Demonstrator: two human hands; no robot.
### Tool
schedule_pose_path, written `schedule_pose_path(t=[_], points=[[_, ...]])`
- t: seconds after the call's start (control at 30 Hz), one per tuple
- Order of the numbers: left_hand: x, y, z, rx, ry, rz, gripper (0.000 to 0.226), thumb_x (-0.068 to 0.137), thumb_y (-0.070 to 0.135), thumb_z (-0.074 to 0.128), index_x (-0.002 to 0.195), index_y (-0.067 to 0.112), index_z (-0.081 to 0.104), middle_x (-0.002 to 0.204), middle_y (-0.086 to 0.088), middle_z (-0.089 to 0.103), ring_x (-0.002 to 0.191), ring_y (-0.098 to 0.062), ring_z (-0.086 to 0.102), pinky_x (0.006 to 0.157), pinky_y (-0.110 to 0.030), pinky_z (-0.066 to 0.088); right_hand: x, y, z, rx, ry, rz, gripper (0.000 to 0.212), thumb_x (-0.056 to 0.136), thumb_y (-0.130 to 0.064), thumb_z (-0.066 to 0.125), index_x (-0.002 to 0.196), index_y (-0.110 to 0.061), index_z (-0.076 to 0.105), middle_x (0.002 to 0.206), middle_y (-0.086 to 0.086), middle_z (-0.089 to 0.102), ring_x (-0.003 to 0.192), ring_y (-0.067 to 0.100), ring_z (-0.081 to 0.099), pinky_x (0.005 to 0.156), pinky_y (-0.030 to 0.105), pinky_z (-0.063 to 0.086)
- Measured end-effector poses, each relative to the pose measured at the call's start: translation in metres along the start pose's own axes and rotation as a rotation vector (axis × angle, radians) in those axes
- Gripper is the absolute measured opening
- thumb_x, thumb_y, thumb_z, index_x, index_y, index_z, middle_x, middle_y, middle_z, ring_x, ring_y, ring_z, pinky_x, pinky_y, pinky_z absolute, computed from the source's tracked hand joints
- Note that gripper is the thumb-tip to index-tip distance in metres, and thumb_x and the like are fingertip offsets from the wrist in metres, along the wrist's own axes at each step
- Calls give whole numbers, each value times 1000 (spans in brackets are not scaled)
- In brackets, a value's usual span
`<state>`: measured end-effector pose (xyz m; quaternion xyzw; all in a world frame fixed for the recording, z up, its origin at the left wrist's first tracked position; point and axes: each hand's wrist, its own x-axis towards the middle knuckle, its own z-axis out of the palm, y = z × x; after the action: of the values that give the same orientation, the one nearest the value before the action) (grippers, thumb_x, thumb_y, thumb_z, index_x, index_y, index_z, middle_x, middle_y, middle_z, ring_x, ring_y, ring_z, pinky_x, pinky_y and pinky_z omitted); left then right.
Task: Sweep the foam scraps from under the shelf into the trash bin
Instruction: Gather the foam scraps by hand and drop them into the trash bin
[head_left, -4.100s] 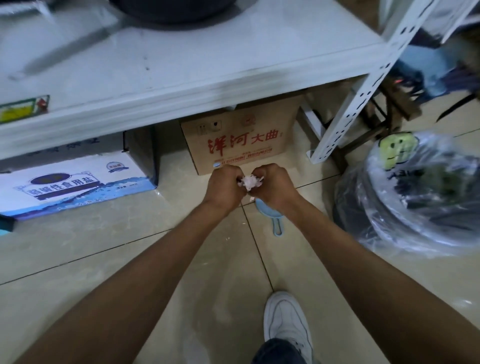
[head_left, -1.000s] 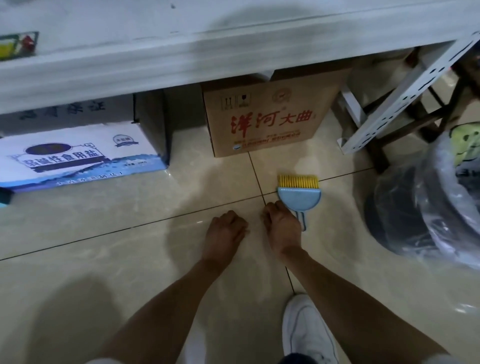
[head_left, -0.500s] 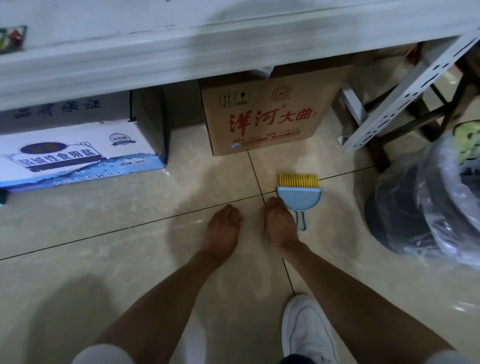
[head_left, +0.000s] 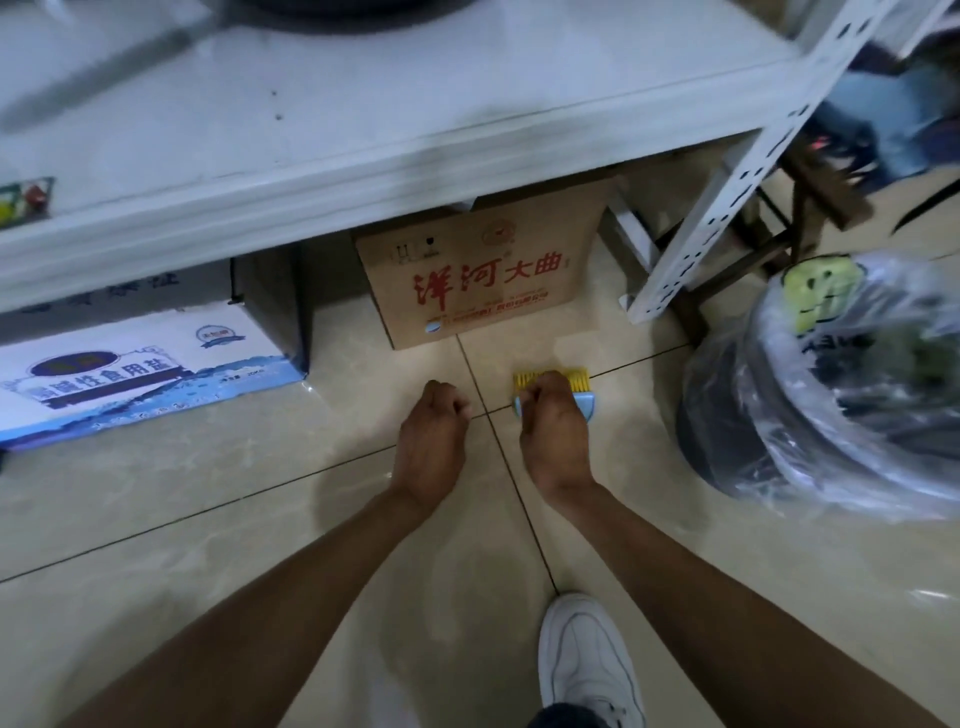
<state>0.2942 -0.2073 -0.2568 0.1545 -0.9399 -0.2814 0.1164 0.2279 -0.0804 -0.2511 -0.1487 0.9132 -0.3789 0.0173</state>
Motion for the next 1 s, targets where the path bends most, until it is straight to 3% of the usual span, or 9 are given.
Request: schedule_pose_path(t=[0.07, 0.17, 0.37, 0.5, 0.8, 0.9, 1.0], points=[[13, 37, -9, -46, -4, 100, 12, 97, 12, 49, 92, 2, 55, 95, -14, 58, 78, -29, 59, 66, -41, 51, 7, -10, -29, 35, 31, 12, 7, 92, -3, 48, 95, -7, 52, 82, -3, 54, 73, 14, 51, 64, 19, 36], [31, 105, -23, -125, -13, 236, 22, 96, 22, 41, 93, 4, 54, 95, -12, 57, 80, -25, 57, 69, -39, 46, 14, -16, -80, 58, 112, 30, 7, 93, -9, 45, 89, -13, 49, 85, 1, 56, 73, 19, 56, 66, 36, 46], [61, 222, -27, -238, 28, 372, 16, 98, 19, 50, 93, 5, 55, 96, -13, 58, 82, -28, 57, 69, -43, 48, 24, 3, -186, -24, 345, 27, 11, 97, -20, 44, 87, -15, 47, 78, -3, 52, 66, 17, 50, 59, 31, 36], [69, 274, -14, -215, -36, 416, 16, 98, 16, 50, 92, 2, 54, 100, -17, 57, 84, -35, 58, 72, -46, 46, 30, 43, -239, -107, 415, 145, 17, 97, -20, 42, 82, -13, 45, 71, 3, 52, 58, 21, 49, 54, 37, 41], [75, 320, 35, -18, -172, 400, 16, 97, 22, 53, 96, 12, 66, 110, -11, 59, 98, -30, 60, 82, -44, 48, 34, 95, -283, -284, 216, 319, 18, 95, -20, 49, 88, -8, 60, 82, 14, 68, 75, 33, 67, 62, 39, 54], [76, 328, 46, 90, -188, 370, 31, 100, 32, 48, 109, 11, 68, 122, -11, 53, 107, -29, 56, 93, -44, 47, 34, 97, -288, -348, 133, 342, 29, 99, -24, 44, 91, -6, 65, 92, 17, 70, 83, 35, 68, 65, 37, 51], [78, 335, 55, 168, -192, 344, 32, 99, 29, 50, 117, 6, 64, 126, -12, 50, 115, -29, 51, 98, -42, 42, 37, 100, -294, -327, 122, 378, 40, 98, -35, 44, 86, -5, 67, 93, 18, 70, 82, 35, 68, 66, 40, 54]])
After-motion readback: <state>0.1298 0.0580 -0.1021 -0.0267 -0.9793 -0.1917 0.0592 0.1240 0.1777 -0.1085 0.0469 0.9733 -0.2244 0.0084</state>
